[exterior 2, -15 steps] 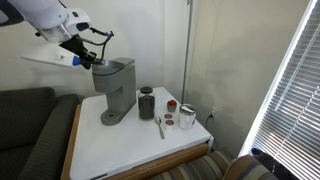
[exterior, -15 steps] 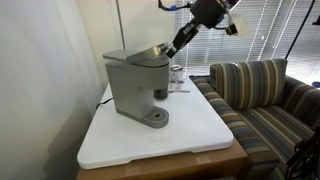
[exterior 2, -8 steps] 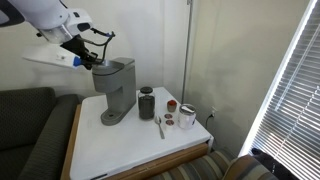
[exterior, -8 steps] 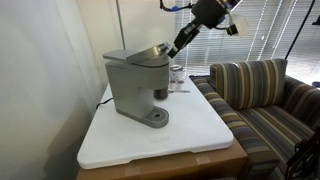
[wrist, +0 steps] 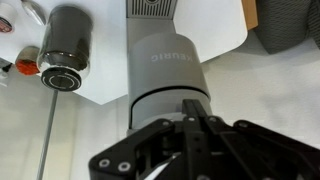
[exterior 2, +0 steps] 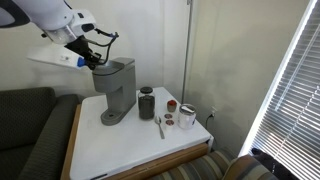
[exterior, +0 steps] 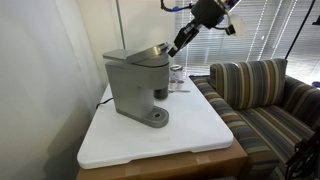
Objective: Open the grey coffeemaker
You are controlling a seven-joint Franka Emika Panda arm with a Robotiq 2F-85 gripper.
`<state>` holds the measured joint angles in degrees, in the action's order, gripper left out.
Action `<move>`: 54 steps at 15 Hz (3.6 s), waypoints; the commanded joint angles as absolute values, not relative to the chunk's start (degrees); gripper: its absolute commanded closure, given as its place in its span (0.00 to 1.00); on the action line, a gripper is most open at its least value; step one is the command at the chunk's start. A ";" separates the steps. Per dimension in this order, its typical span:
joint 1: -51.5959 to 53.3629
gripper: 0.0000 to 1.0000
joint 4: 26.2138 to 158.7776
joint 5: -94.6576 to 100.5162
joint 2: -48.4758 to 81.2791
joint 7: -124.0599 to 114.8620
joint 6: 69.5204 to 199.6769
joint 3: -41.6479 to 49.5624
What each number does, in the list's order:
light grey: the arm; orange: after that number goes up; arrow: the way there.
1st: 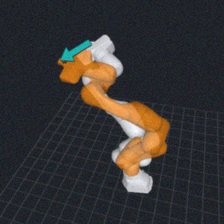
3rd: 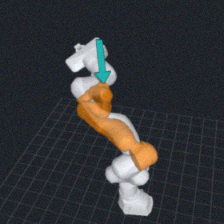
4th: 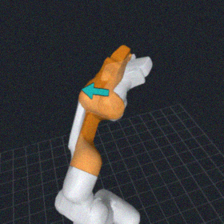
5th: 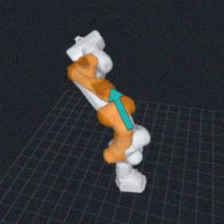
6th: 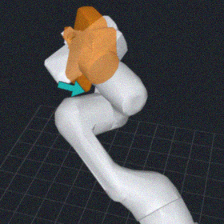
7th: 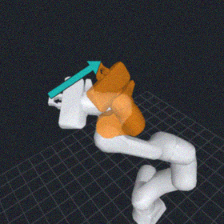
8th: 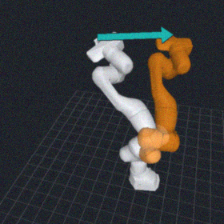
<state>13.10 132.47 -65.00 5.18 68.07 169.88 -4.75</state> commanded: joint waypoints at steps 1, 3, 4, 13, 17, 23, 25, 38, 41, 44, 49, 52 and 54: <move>12.62 1.00 130.68 -65.40 6.86 69.83 169.77 -4.53; 12.66 1.00 130.40 -65.21 7.03 69.76 169.85 -4.55; 12.68 1.00 130.31 -65.28 7.05 69.83 169.97 -4.58; 13.01 1.00 131.31 -65.20 4.96 69.99 171.43 -4.75; 13.24 1.00 131.99 -64.51 3.83 69.67 172.12 -4.76; 13.16 1.00 131.74 -63.75 3.48 69.29 171.84 -4.63; 13.15 1.00 131.69 -62.90 3.50 68.82 171.79 -4.50; 13.16 1.00 131.26 -51.14 3.22 62.68 171.22 -3.16; 13.20 1.00 131.16 -48.27 2.89 60.73 171.17 -2.97; 13.15 1.00 130.94 -45.46 2.70 58.70 171.02 -2.77; 12.95 1.00 129.76 -40.32 2.89 54.66 170.05 -2.13; 12.99 1.00 128.81 -38.14 3.44 52.84 169.49 -2.03; 12.97 1.00 128.25 -37.00 3.75 52.00 169.12 -2.02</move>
<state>13.25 130.22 -39.25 3.24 53.36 170.71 -2.71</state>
